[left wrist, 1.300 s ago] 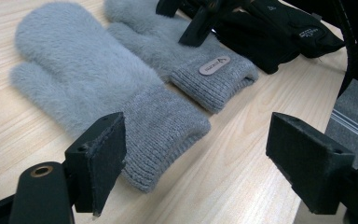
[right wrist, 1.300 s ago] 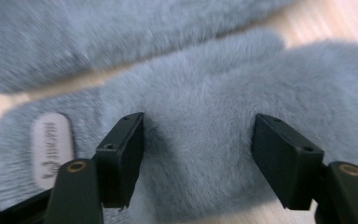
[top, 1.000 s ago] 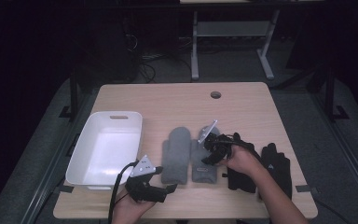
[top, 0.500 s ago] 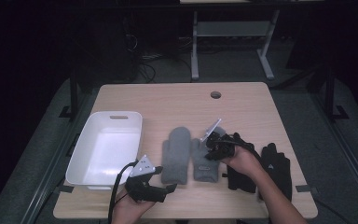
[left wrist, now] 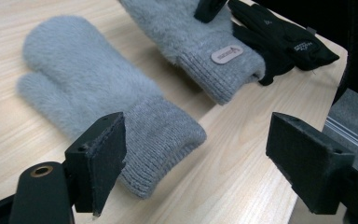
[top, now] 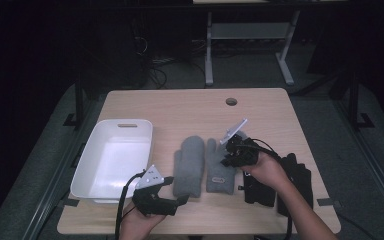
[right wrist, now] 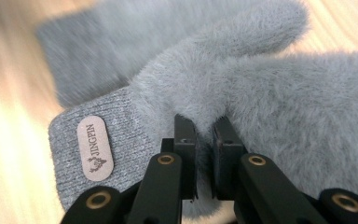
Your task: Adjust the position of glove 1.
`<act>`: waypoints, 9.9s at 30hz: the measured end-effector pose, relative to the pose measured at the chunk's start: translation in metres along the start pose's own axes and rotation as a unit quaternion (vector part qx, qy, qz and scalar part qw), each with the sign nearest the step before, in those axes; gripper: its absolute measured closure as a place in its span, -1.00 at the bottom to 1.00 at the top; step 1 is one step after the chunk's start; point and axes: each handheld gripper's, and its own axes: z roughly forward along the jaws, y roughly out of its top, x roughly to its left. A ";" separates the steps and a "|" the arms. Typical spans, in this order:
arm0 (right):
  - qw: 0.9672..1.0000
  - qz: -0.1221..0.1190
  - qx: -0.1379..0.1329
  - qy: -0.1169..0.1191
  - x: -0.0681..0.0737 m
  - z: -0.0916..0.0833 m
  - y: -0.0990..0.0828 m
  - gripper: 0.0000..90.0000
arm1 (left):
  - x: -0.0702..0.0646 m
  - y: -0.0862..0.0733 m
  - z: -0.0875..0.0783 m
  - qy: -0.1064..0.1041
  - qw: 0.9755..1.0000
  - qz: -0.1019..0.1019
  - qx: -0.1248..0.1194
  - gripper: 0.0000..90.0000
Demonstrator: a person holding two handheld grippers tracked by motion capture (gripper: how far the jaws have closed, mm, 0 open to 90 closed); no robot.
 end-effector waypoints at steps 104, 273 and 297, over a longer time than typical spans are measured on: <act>0.952 0.264 -0.099 0.121 -0.055 0.093 0.022 0.64 | 0.005 0.010 -0.004 -0.005 1.000 -0.016 -0.005 -0.48; 0.942 0.222 -0.198 0.156 -0.043 -0.035 0.098 0.71 | 0.063 0.080 -0.056 -0.058 0.985 -0.157 0.031 -0.04; 0.946 0.195 -0.194 0.173 -0.029 -0.015 0.148 0.71 | 0.086 0.066 -0.095 -0.031 0.984 -0.176 0.013 -0.04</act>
